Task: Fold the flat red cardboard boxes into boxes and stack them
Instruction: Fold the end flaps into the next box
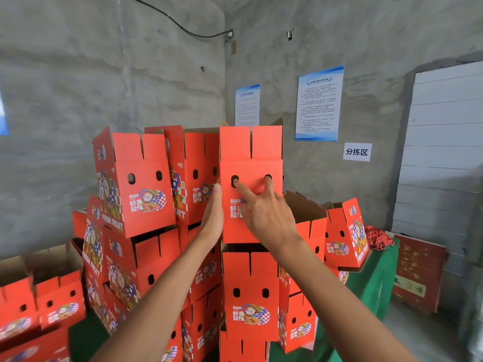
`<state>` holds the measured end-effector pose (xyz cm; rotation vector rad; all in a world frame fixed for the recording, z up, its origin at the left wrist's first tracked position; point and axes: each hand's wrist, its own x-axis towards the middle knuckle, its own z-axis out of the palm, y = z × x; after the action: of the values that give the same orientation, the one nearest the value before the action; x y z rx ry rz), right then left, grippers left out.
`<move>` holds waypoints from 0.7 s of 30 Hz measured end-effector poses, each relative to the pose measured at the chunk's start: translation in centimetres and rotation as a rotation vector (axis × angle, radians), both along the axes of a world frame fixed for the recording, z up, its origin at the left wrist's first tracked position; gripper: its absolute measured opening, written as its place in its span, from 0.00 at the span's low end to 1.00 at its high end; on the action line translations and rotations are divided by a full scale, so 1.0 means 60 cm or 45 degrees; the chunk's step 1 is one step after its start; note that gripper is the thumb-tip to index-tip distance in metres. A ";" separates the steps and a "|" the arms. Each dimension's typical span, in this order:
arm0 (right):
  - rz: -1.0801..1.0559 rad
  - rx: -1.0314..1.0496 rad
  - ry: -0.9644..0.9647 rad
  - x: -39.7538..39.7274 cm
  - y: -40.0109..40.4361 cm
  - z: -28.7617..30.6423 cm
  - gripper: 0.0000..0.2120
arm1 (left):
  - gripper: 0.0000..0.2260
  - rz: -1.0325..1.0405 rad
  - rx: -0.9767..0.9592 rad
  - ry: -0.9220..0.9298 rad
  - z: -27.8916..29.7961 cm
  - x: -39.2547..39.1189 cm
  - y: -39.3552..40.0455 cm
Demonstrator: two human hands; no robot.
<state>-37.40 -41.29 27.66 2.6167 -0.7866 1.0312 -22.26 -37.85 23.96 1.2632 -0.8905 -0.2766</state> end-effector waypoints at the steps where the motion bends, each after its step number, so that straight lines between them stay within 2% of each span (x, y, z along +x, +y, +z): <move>1: 0.001 0.013 -0.014 -0.004 0.007 0.001 0.27 | 0.34 0.010 -0.007 -0.014 0.000 0.001 0.002; 5: -0.049 0.004 -0.095 -0.022 0.044 -0.001 0.19 | 0.26 -0.005 -0.145 -0.164 0.003 0.009 0.018; 6: -0.030 -0.027 -0.146 -0.026 0.053 -0.003 0.18 | 0.27 -0.020 -0.166 -0.216 0.004 0.010 0.023; 9: 0.215 -0.011 -0.382 -0.026 0.078 -0.008 0.16 | 0.33 -0.002 -0.159 -0.299 0.000 0.013 0.039; 10: 0.313 0.024 -0.445 -0.020 0.086 -0.013 0.15 | 0.32 0.019 -0.149 -0.312 -0.007 0.016 0.050; 12: 0.489 0.130 -0.491 0.007 0.106 -0.035 0.12 | 0.22 0.089 -0.138 -0.331 -0.037 0.032 0.086; 14: 0.629 0.261 -0.462 0.049 0.124 -0.073 0.10 | 0.12 0.221 -0.094 -0.383 -0.081 0.055 0.139; 17: 0.701 0.407 -0.321 0.136 0.146 -0.153 0.11 | 0.09 0.412 0.067 -0.436 -0.177 0.093 0.245; 21: 0.830 0.732 -0.007 0.276 0.244 -0.316 0.09 | 0.06 0.743 0.437 -0.227 -0.349 0.157 0.444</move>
<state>-20.87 -26.63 8.70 3.5011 -0.2259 1.0664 -12.86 -11.24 3.04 1.8280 -0.5981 0.1586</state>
